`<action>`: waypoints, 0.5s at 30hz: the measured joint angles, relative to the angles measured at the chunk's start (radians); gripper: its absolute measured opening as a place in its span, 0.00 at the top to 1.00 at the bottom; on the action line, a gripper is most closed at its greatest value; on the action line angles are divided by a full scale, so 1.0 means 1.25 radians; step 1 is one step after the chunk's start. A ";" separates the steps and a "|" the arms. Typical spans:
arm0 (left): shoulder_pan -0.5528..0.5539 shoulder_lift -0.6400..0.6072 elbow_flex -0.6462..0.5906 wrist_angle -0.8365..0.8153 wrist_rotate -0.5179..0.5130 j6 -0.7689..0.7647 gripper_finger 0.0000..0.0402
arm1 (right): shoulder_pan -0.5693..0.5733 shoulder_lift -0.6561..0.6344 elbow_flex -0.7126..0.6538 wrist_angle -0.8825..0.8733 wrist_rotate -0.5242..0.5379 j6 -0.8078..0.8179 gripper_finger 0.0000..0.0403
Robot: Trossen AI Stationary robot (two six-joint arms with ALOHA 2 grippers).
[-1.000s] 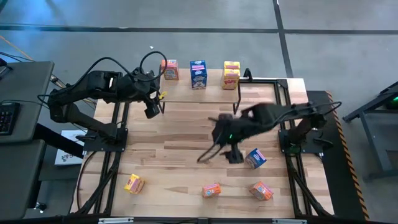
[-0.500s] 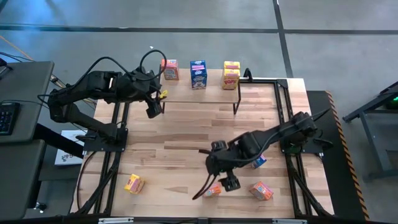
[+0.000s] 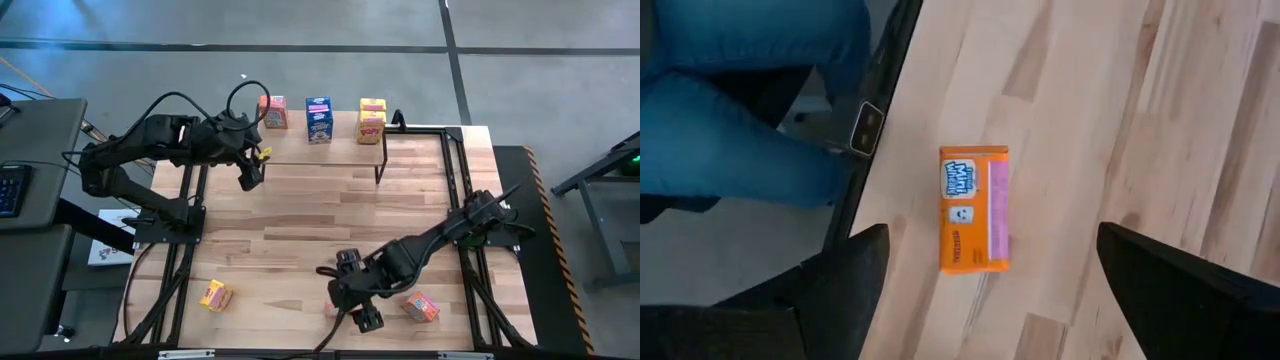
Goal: Stack cereal on shelf
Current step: Put the left orange cereal box on the shelf aligned with the other orange cereal box
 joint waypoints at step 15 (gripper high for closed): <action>0.000 0.000 0.000 0.001 0.000 0.039 0.44 | 0.041 0.093 0.000 0.012 0.035 0.019 0.13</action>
